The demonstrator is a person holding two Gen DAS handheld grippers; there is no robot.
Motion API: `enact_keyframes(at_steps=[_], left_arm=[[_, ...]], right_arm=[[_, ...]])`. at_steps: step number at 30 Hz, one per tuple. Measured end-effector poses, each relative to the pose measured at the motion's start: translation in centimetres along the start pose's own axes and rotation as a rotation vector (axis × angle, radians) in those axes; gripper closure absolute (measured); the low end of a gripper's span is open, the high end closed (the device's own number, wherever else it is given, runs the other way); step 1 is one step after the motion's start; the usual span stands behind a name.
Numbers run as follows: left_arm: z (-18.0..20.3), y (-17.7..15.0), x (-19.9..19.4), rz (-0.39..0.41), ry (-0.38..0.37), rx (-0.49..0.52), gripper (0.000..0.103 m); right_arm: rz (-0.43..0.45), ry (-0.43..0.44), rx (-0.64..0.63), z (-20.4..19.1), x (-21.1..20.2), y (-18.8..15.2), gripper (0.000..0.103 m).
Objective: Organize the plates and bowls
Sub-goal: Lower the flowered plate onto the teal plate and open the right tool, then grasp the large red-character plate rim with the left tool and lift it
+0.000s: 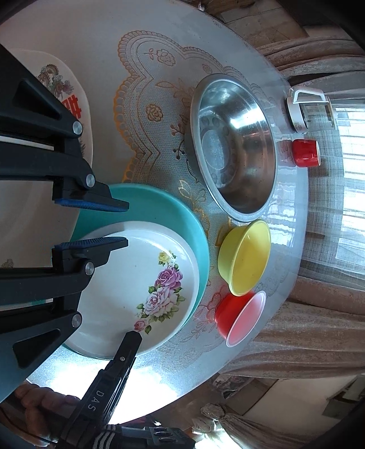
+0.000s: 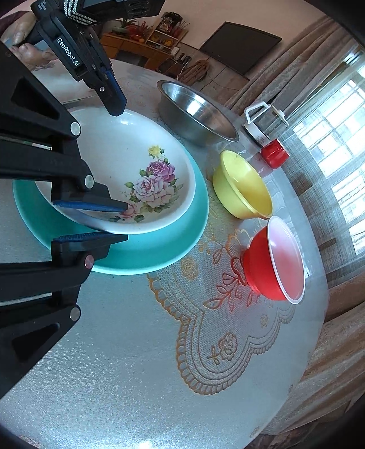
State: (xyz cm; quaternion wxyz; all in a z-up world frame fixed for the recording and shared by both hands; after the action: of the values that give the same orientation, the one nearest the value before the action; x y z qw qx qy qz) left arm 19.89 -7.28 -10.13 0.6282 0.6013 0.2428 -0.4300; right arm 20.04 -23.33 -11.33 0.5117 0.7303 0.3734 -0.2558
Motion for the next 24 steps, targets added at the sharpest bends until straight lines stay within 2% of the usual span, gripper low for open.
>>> enact_keyframes(at_steps=[10, 14, 17, 21, 24], left_arm=[[-0.9, 0.1, -2.6, 0.074, 0.004, -0.025, 0.085], [-2.2, 0.0, -4.4, 0.117, 0.018, -0.055, 0.084], [-3.8, -0.3, -5.8, 0.143, 0.022, -0.095, 0.084], [-6.2, -0.9, -7.1, 0.164, 0.033, -0.138, 0.084], [-7.8, -1.7, -8.0, 0.178, 0.043, -0.157, 0.084]], right_arm=[[0.001, -0.007, -0.032, -0.7, 0.0, -0.5, 0.087], [0.024, -0.016, -0.012, -0.4, -0.5, -0.3, 0.074], [0.073, -0.027, -0.002, 0.0, -1.9, 0.0, 0.072], [0.121, 0.01, -0.016, -0.5, -3.8, 0.1, 0.071], [0.136, 0.08, -0.055, -1.9, -5.1, -0.2, 0.071]])
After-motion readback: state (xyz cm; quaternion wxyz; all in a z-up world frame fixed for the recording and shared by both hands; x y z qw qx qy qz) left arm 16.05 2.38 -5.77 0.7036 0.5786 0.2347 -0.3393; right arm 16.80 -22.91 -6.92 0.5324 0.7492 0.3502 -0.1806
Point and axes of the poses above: each gripper's, at about its wrist camera, not at the fingertips, and x roughly the way its jaws point, z to its right, y to its top, the point moved 9 cm from there along x, roughly the way its jaws point, and after that the axes turned 1 degree about -x, right-handed, at the moved point
